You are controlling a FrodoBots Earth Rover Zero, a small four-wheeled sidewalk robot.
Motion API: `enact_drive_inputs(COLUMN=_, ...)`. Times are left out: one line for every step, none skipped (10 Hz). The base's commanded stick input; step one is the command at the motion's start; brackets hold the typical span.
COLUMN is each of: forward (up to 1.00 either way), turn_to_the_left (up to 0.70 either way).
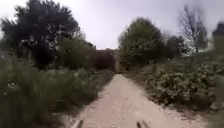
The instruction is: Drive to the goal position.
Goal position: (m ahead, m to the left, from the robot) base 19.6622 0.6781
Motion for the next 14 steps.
enact_drive_inputs(forward=0.85, turn_to_the_left=-0.29)
enact_drive_inputs(forward=0.85, turn_to_the_left=0.0)
enact_drive_inputs(forward=0.85, turn_to_the_left=0.0)
enact_drive_inputs(forward=0.85, turn_to_the_left=0.0)
enact_drive_inputs(forward=0.85, turn_to_the_left=-0.21)
enact_drive_inputs(forward=0.85, turn_to_the_left=-0.34)
enact_drive_inputs(forward=0.85, turn_to_the_left=-0.28)
enact_drive_inputs(forward=0.85, turn_to_the_left=-0.06)
enact_drive_inputs(forward=0.85, turn_to_the_left=-0.01)
enact_drive_inputs(forward=0.85, turn_to_the_left=0.0)
enact_drive_inputs(forward=0.85, turn_to_the_left=0.0)
enact_drive_inputs(forward=0.85, turn_to_the_left=0.0)
enact_drive_inputs(forward=0.85, turn_to_the_left=0.0)
enact_drive_inputs(forward=0.85, turn_to_the_left=0.0)
